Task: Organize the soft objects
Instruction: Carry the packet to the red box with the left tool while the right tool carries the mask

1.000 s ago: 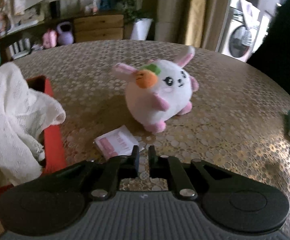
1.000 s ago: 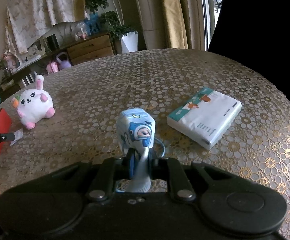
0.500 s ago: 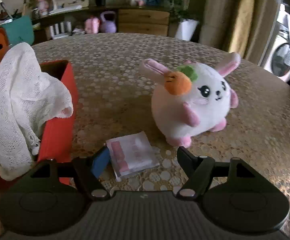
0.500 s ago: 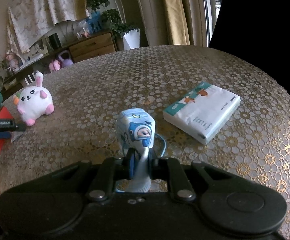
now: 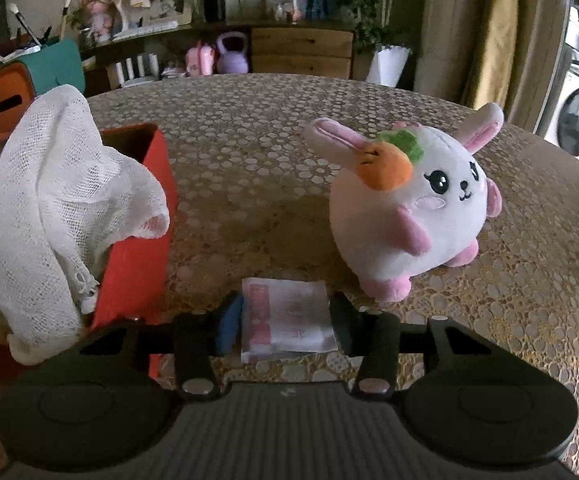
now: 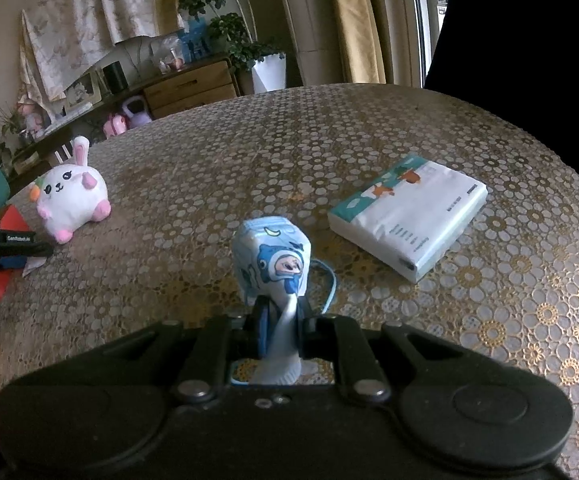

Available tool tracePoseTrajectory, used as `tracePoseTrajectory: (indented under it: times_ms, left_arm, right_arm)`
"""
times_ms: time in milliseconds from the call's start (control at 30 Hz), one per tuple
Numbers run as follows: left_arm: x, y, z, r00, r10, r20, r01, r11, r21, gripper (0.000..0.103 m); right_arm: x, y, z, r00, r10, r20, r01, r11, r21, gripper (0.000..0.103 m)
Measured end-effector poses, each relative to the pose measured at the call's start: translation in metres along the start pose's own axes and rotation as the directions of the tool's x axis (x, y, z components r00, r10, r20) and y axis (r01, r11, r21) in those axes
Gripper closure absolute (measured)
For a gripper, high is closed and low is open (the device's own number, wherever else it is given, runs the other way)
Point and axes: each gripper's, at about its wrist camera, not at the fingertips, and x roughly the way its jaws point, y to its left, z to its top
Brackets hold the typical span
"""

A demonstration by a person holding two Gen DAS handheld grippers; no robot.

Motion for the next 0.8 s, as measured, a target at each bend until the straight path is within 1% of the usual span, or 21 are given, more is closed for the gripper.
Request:
tracePoseTrajectory:
  times_ms: [133, 233, 433, 600, 800]
  left_arm:
    - [-0.001, 0.003, -0.003, 1.0, -0.021, 0.013, 0.021, 0.999, 0.024, 0.06]
    - [-0.003, 0.009, -0.003, 0.998, -0.065, 0.02, 0.064, 0.998, 0.018, 0.063]
    - [-0.008, 0.018, -0.006, 0.991, -0.135, 0.016, 0.134, 0.991, 0.029, 0.063]
    - [-0.017, 0.023, -0.009, 0.983, -0.184, 0.009, 0.183, 0.982, 0.037, 0.063]
    - [-0.042, 0.029, -0.006, 0.968, -0.251, 0.013, 0.25, 0.966, 0.068, 0.063]
  right_arm:
    - [0.0, 0.003, 0.0, 1.0, 0.0, -0.001, 0.0, 1.0, -0.008, 0.091]
    - [-0.001, 0.006, 0.001, 1.0, -0.001, -0.001, 0.001, 1.0, -0.015, 0.091]
    - [-0.005, 0.016, 0.004, 1.0, 0.013, 0.006, -0.013, 1.0, -0.025, 0.091]
    - [-0.009, 0.033, 0.01, 0.999, 0.052, 0.007, -0.051, 0.998, -0.034, 0.091]
    - [-0.017, 0.065, 0.019, 0.993, 0.116, 0.008, -0.115, 0.991, -0.07, 0.091]
